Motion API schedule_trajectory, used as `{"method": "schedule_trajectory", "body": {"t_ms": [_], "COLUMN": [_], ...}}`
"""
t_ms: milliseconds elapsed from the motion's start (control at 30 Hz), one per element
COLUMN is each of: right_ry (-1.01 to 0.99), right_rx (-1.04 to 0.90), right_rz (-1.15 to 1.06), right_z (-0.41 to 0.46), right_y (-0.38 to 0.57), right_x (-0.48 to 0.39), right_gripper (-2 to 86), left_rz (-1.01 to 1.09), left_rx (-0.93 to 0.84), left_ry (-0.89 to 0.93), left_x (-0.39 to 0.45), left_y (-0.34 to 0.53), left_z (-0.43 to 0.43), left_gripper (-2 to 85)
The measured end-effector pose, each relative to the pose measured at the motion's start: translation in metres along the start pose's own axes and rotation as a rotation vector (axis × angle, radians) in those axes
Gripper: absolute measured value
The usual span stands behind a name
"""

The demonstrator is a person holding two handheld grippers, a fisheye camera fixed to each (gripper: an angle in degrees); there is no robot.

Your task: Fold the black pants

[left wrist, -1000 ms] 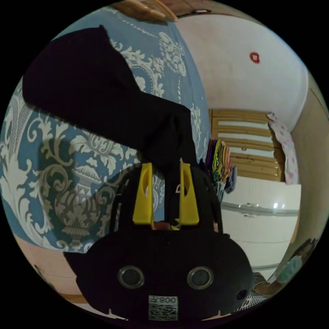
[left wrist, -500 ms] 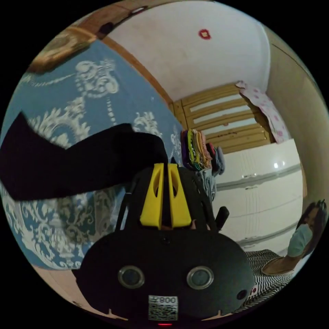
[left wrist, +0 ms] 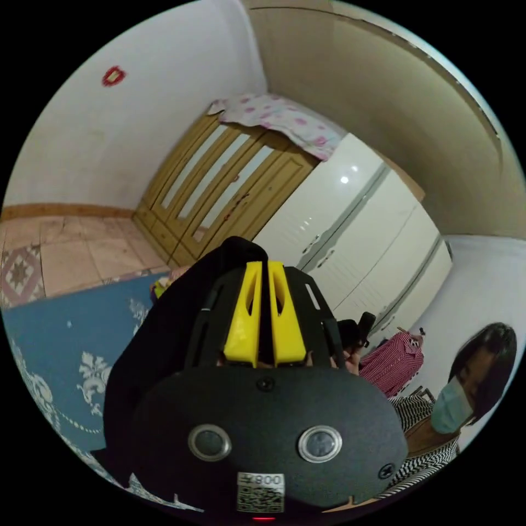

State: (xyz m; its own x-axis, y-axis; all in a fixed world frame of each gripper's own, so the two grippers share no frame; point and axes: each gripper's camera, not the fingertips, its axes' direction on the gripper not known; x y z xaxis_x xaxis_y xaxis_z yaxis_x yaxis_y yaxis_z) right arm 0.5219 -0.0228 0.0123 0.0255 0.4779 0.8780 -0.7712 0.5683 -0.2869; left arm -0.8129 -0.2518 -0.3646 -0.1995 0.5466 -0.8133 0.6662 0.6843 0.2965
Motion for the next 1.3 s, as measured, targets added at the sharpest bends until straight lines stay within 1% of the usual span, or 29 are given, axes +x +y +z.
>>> {"method": "schedule_trajectory", "body": {"t_ms": [67, 133, 233, 333, 367, 433, 467, 500, 533, 567, 600, 633, 667, 700, 733, 800, 833, 900, 967, 1033, 1067, 1133, 1167, 1200, 1233, 1300], "right_ry": [-0.003, -0.031, -0.143, -0.27, -0.328, -0.42, -0.51, -0.595, -0.628, -0.678, -0.698, -0.696, -0.683, -0.663, -0.647, -0.597, -0.598, -0.579, -0.582, -0.588, -0.557, -0.459, -0.379, -0.287, -0.24, -0.028], "right_rx": [0.039, 0.068, 0.071, 0.005, -0.038, -0.096, -0.15, -0.202, -0.22, -0.258, -0.319, -0.353, -0.415, -0.505, -0.561, -0.835, -0.876, -0.996, -1.031, -1.021, -1.002, -0.98, -0.957, -0.927, -0.908, -0.844], "right_rz": [-0.065, -0.116, -0.152, -0.165, -0.171, -0.154, -0.126, -0.084, -0.058, -0.018, 0.011, 0.032, 0.069, 0.103, 0.124, 0.21, 0.195, 0.203, 0.241, 0.268, 0.276, 0.301, 0.339, 0.391, 0.415, 0.513], "right_z": [-0.016, -0.026, -0.024, 0.008, 0.029, 0.068, 0.101, 0.137, 0.154, 0.191, 0.232, 0.253, 0.294, 0.336, 0.357, 0.423, 0.431, 0.447, 0.444, 0.431, 0.416, 0.389, 0.367, 0.341, 0.328, 0.271], "right_y": [-0.026, -0.046, -0.07, -0.083, -0.086, -0.087, -0.085, -0.082, -0.079, -0.072, -0.063, -0.058, -0.044, -0.026, -0.016, 0.033, 0.043, 0.074, 0.084, 0.084, 0.081, 0.074, 0.07, 0.066, 0.064, 0.058], "right_x": [-0.018, -0.034, -0.052, -0.068, -0.074, -0.08, -0.082, -0.081, -0.08, -0.08, -0.081, -0.082, -0.084, -0.087, -0.088, -0.089, -0.09, -0.081, -0.063, -0.038, -0.017, 0.021, 0.05, 0.08, 0.093, 0.146], "right_gripper": [2.3, 2.4, 2.3, 2.3, 2.3, 2.3, 2.3, 2.2, 2.2, 2.2, 2.1, 2.1, 2.0, 1.9, 1.9, 1.4, 1.3, 0.7, 0.5, 0.4, 0.3, 0.3, 0.4, 0.5, 0.6, 0.9], "left_rz": [0.058, 0.121, 0.115, 0.062, 0.043, -0.051, -0.078, -0.133, -0.192, -0.228, -0.305, -0.394, -0.444, -0.54, -0.655, -0.793, -0.855, -0.908, -0.945, -0.983, -0.988, -1.004, -1.001, -0.996, -0.988, -0.968], "left_rx": [0.019, 0.036, 0.072, 0.109, 0.114, 0.138, 0.138, 0.143, 0.138, 0.133, 0.118, 0.101, 0.103, 0.117, 0.135, 0.195, 0.229, 0.234, 0.206, 0.172, 0.167, 0.165, 0.163, 0.144, 0.117, 0.064], "left_ry": [0.008, -0.026, -0.047, -0.103, -0.118, -0.193, -0.222, -0.295, -0.382, -0.425, -0.505, -0.594, -0.639, -0.711, -0.754, -0.773, -0.768, -0.751, -0.701, -0.63, -0.614, -0.607, -0.619, -0.649, -0.685, -0.742], "left_x": [0.025, 0.05, 0.052, 0.032, 0.026, -0.005, -0.013, -0.03, -0.047, -0.057, -0.077, -0.096, -0.105, -0.122, -0.137, -0.151, -0.157, -0.164, -0.171, -0.178, -0.178, -0.176, -0.174, -0.171, -0.168, -0.166], "left_y": [-0.018, -0.031, -0.025, -0.001, 0.006, 0.039, 0.048, 0.067, 0.088, 0.099, 0.122, 0.15, 0.165, 0.198, 0.235, 0.291, 0.326, 0.369, 0.408, 0.452, 0.461, 0.492, 0.497, 0.507, 0.514, 0.52], "left_z": [-0.017, -0.046, -0.094, -0.152, -0.165, -0.221, -0.235, -0.266, -0.297, -0.313, -0.345, -0.375, -0.391, -0.421, -0.45, -0.487, -0.503, -0.515, -0.514, -0.501, -0.497, -0.487, -0.485, -0.482, -0.479, -0.476], "left_gripper": [2.3, 2.4, 2.4, 2.4, 2.4, 2.3, 2.2, 2.2, 2.3, 2.3, 2.4, 2.5, 2.5, 2.9, 3.5, 4.8, 5.5, 6.7, 7.6, 8.4, 8.5, 9.2, 9.3, 9.5, 9.7, 9.9]}}
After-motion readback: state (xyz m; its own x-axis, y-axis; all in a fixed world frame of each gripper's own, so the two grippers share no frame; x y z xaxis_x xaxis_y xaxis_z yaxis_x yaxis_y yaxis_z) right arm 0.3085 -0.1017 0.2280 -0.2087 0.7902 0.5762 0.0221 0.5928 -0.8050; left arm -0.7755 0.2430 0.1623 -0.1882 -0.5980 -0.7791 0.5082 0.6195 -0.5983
